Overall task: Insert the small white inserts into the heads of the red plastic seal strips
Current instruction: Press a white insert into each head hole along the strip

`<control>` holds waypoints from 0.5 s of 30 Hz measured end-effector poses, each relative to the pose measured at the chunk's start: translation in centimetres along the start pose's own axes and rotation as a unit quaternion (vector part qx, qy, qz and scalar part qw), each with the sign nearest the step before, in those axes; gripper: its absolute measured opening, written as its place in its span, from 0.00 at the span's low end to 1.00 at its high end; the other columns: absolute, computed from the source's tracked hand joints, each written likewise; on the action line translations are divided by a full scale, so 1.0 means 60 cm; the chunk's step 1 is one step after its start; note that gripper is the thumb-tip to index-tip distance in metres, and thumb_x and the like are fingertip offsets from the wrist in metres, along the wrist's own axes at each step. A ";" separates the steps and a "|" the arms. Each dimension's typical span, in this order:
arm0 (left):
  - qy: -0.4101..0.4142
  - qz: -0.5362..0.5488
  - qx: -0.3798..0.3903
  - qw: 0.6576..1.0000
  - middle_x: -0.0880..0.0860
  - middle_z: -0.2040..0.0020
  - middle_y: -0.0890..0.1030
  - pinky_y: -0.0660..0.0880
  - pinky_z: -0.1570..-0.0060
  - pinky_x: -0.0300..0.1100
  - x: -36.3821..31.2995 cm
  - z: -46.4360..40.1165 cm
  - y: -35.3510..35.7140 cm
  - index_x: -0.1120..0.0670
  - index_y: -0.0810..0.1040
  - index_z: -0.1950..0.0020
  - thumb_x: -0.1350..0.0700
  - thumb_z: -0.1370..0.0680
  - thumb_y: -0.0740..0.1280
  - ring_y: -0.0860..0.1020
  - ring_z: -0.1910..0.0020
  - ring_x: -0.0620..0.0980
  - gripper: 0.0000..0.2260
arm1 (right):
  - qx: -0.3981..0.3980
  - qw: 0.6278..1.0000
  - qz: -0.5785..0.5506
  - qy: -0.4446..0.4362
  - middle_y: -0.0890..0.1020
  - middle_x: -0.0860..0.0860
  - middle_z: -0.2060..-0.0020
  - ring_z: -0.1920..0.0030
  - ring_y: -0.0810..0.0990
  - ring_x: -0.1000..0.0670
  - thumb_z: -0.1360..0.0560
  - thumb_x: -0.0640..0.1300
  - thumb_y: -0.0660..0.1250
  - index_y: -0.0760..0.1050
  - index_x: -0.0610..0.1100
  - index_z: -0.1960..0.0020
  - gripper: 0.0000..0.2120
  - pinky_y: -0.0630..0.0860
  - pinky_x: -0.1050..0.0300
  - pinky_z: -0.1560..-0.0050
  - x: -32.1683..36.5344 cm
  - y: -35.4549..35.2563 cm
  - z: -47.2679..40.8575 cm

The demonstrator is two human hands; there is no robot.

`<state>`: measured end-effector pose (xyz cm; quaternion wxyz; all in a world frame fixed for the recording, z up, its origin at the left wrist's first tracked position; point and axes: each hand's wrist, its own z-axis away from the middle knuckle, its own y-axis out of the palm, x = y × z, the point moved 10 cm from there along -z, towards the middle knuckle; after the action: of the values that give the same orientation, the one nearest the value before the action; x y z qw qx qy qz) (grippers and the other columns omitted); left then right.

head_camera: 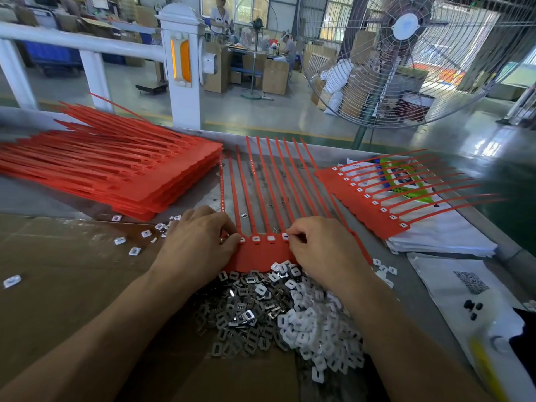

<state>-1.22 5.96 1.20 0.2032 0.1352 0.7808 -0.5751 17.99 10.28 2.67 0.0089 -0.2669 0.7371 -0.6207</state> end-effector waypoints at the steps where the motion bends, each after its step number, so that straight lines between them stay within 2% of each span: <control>1: 0.001 0.000 0.000 1.000 0.44 0.47 0.75 0.69 0.36 0.52 0.000 0.000 0.000 0.43 0.81 0.49 0.43 0.22 0.67 0.72 0.42 0.48 0.07 | 0.002 1.000 0.004 -0.002 0.85 0.54 0.61 0.63 0.81 0.54 0.18 0.47 0.65 0.84 0.48 0.51 0.09 0.81 0.52 0.58 0.002 -0.001 0.000; 8: 0.002 -0.009 -0.001 1.000 0.45 0.46 0.76 0.69 0.36 0.52 -0.002 0.000 0.000 0.43 0.81 0.48 0.43 0.22 0.68 0.72 0.41 0.49 0.07 | 0.027 0.995 0.090 -0.041 0.82 0.52 0.56 0.57 0.82 0.49 0.18 0.44 0.62 0.83 0.48 0.48 0.11 0.81 0.50 0.55 0.025 0.009 0.004; 15: -0.003 -0.010 -0.001 1.000 0.46 0.44 0.76 0.68 0.36 0.51 -0.004 0.002 0.000 0.43 0.81 0.47 0.43 0.22 0.68 0.71 0.39 0.49 0.08 | 0.030 0.998 0.057 -0.027 0.85 0.53 0.52 0.51 0.83 0.50 0.18 0.44 0.61 0.83 0.49 0.44 0.11 0.81 0.49 0.50 0.015 0.008 0.007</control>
<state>-0.99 5.85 1.26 0.2002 0.1258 0.7823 -0.5763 17.18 9.61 2.42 0.0723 -0.2412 0.7314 -0.6338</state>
